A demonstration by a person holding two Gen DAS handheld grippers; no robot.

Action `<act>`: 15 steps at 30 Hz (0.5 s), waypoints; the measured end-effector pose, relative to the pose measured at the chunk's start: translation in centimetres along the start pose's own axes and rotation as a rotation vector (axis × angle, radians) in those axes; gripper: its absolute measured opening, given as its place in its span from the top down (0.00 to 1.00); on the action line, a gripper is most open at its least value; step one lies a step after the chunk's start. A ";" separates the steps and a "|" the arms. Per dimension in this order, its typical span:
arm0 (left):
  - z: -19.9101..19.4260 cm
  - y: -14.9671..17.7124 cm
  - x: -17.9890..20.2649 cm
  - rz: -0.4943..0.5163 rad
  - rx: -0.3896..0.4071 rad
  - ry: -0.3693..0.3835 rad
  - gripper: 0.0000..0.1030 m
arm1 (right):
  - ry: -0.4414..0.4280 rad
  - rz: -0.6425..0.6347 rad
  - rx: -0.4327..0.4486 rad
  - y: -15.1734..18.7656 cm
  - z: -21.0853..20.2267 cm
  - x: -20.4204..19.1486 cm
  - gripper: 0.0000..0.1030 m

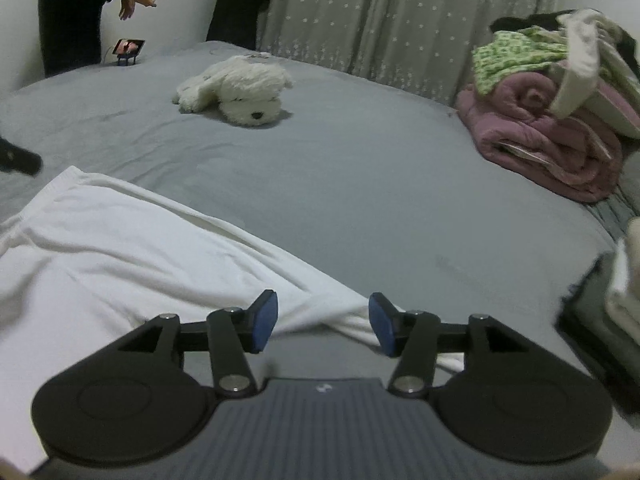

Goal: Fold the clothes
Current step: 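Release the pants with both grippers and lift them away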

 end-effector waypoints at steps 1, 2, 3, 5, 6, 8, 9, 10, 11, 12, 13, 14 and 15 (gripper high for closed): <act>-0.7 -0.1 0.0 -0.007 0.004 0.001 0.15 | 0.005 0.007 0.001 0.3 -0.5 0.4 0.45; -1.1 -0.1 0.0 -0.010 0.008 0.002 0.15 | 0.010 0.015 0.004 0.7 -1.0 0.8 0.44; -1.5 -0.1 0.0 -0.013 0.013 0.003 0.14 | 0.015 0.022 0.007 1.0 -1.5 1.2 0.43; -2.2 0.1 0.3 -0.017 0.025 -0.002 0.13 | 0.023 0.045 0.012 1.7 -2.5 2.0 0.41; -2.5 0.3 0.5 -0.018 0.031 -0.004 0.13 | 0.026 0.057 0.014 2.0 -2.9 2.3 0.41; -2.5 0.7 0.9 -0.026 0.035 -0.007 0.12 | 0.032 0.081 0.012 2.6 -3.3 2.8 0.39; -2.5 0.9 1.2 -0.029 0.038 -0.010 0.11 | 0.036 0.092 0.011 3.0 -3.5 3.0 0.39; -2.4 1.4 1.7 -0.029 0.045 -0.011 0.11 | 0.041 0.101 0.010 3.3 -3.7 3.2 0.38; -2.3 1.9 2.3 -0.024 0.052 -0.014 0.09 | 0.045 0.112 0.010 3.6 -3.9 3.4 0.37; -2.1 2.5 2.9 -0.018 0.059 -0.016 0.08 | 0.048 0.123 0.008 4.0 -4.1 3.7 0.37; -1.9 3.0 3.6 -0.010 0.062 -0.026 0.08 | 0.050 0.136 0.005 4.3 -4.1 3.8 0.35; -1.6 3.6 4.3 -0.002 0.065 -0.034 0.08 | 0.054 0.148 0.001 4.6 -4.1 4.0 0.35; -1.4 4.2 5.0 0.003 0.065 -0.041 0.08 | 0.060 0.162 -0.005 4.9 -4.2 4.2 0.35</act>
Point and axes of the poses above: each gripper's, at about its wrist camera, not at the fingertips, and z roughly the way its jaws point, x to its right, y to its underside, the point moved 5 cm from there along z, roughly the way its jaws point, and after that the axes turned 9 degrees about -z, right-handed, at the moved point
